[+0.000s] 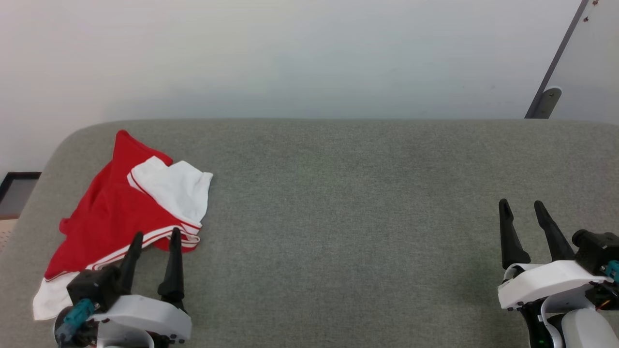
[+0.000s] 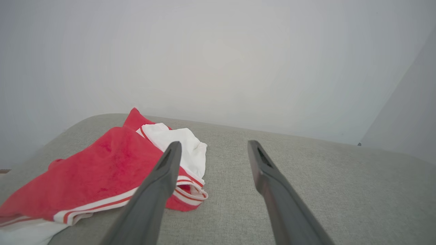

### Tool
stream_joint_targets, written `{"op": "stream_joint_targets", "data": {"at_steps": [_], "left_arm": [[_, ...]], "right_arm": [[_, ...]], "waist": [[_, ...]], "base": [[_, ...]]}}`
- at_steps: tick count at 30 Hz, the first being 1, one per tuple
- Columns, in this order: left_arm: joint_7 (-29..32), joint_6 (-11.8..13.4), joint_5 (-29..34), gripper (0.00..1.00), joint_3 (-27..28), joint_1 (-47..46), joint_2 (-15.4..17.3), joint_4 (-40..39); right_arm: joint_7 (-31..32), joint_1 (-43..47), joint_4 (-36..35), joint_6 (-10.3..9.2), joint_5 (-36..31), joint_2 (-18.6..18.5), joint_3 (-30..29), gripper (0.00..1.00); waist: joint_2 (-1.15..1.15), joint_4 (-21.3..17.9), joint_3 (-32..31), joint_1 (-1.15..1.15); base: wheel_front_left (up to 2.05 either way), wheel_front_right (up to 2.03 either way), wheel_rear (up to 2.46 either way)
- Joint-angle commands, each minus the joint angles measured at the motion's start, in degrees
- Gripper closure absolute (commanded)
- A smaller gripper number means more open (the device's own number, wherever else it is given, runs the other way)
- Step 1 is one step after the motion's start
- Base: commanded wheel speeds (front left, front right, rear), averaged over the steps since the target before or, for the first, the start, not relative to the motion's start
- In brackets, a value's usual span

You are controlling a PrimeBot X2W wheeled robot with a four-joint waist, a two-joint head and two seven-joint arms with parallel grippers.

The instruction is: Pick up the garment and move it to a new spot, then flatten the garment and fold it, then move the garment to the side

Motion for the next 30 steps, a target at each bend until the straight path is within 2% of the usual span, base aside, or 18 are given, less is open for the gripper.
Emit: {"op": "stream_joint_targets", "data": {"at_steps": [1,15,30], "left_arm": [[-0.54,-0.38,1.33,0.0,0.22,-0.49,0.26,-0.37],[-2.09,-2.43,6.15,0.0,1.62,0.74,-0.63,0.24],[-3.71,-4.27,6.18,0.0,2.88,0.64,-1.53,3.62]], "right_arm": [[-0.61,-0.59,-0.44,-0.04,-1.29,-0.16,-0.16,0.0],[-2.13,1.84,-1.88,-0.05,-3.87,1.09,-1.47,0.0],[-3.81,3.5,-3.28,-0.05,-5.37,2.03,-3.69,0.0]], "waist": [[-0.01,-0.03,-0.07,0.0],[-0.01,-0.01,-0.48,0.0],[-0.01,0.48,-0.52,0.0]], "base": [[0.0,0.0,0.0],[0.0,0.0,0.0],[0.0,0.0,0.0]]}}
